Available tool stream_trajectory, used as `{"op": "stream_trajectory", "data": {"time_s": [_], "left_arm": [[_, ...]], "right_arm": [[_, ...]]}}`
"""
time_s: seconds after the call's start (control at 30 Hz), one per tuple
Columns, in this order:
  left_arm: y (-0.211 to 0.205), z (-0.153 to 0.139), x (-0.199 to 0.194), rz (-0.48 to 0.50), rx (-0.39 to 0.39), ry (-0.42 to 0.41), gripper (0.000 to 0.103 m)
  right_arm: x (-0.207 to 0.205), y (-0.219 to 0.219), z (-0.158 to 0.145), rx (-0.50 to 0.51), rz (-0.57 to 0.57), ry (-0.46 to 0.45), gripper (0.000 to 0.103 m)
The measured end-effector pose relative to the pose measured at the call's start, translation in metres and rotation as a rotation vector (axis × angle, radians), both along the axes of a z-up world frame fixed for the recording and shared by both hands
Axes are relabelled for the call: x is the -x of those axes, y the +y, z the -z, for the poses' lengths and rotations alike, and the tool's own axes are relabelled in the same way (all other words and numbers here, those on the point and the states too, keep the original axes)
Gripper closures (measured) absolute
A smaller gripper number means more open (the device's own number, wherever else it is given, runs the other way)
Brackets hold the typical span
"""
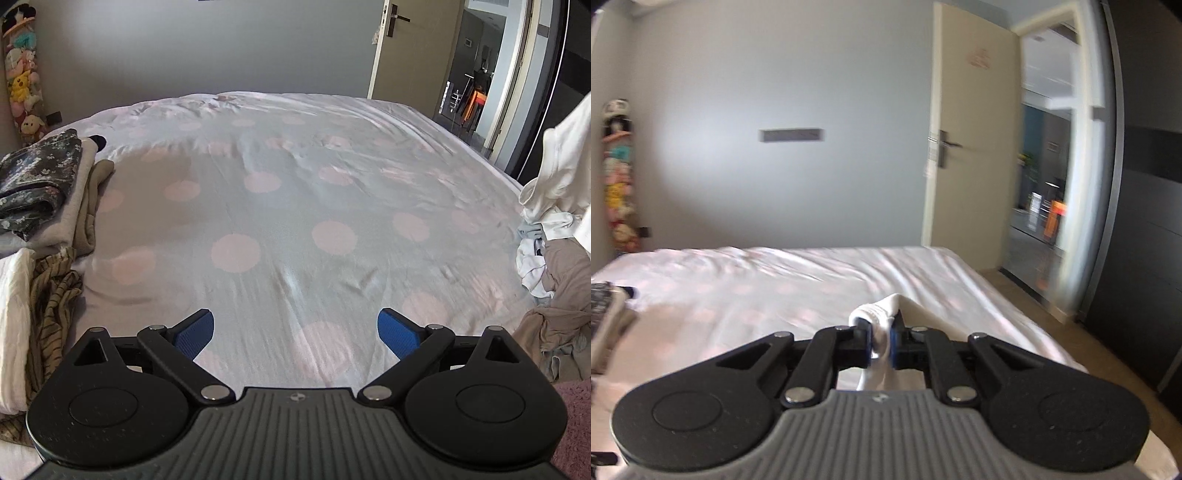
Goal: Fold clothes
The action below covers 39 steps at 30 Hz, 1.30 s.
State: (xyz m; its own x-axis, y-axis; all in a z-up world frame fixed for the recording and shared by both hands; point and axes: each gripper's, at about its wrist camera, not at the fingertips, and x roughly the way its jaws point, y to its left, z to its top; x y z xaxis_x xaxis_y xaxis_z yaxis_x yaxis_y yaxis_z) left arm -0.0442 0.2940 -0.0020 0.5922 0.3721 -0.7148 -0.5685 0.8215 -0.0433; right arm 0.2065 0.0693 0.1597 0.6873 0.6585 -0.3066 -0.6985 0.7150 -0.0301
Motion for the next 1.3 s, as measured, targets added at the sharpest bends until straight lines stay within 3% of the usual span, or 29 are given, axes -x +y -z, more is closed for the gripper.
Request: {"op": "stream_trajectory", "data": {"time_s": [0.1, 0.27, 0.37, 0.53, 0.63, 0.67, 0.7, 0.77, 0.8, 1.0, 1.3], "left_arm": [[0.003, -0.016, 0.011, 0.0, -0.066, -0.011, 0.0], [0.015, -0.039, 0.03, -0.013, -0.098, -0.042, 0.0], [0.024, -0.042, 0.041, -0.031, -0.074, -0.041, 0.0], [0.038, -0.038, 0.055, -0.047, -0.012, -0.032, 0.001], [0.043, -0.026, 0.055, -0.051, 0.039, -0.019, 0.001], [0.044, -0.021, 0.054, -0.049, 0.054, -0.016, 0.002], [0.045, -0.017, 0.052, -0.045, 0.068, -0.013, 0.002], [0.046, -0.01, 0.046, -0.034, 0.094, -0.012, 0.002], [0.046, -0.007, 0.042, -0.025, 0.111, -0.014, 0.002], [0.043, 0.009, 0.018, 0.021, 0.195, -0.021, 0.002], [0.063, 0.037, -0.013, -0.013, 0.29, 0.016, 0.002]], "right_arm": [[0.035, 0.038, -0.01, -0.036, -0.125, -0.01, 0.093], [0.083, 0.098, -0.003, -0.087, -0.294, 0.05, 0.093], [0.1, 0.135, 0.021, -0.061, -0.373, 0.123, 0.093], [0.118, 0.171, 0.084, 0.101, -0.446, 0.28, 0.085], [0.115, 0.166, 0.118, 0.165, -0.433, 0.375, 0.078], [0.112, 0.161, 0.126, 0.172, -0.426, 0.401, 0.07], [0.108, 0.155, 0.133, 0.177, -0.42, 0.426, 0.053], [0.1, 0.143, 0.138, 0.176, -0.409, 0.454, 0.036], [0.098, 0.14, 0.141, 0.179, -0.407, 0.46, 0.033], [0.071, 0.105, 0.146, 0.217, -0.376, 0.46, 0.027], [0.0, 0.073, 0.176, 0.365, -0.243, 0.371, 0.033]]}}
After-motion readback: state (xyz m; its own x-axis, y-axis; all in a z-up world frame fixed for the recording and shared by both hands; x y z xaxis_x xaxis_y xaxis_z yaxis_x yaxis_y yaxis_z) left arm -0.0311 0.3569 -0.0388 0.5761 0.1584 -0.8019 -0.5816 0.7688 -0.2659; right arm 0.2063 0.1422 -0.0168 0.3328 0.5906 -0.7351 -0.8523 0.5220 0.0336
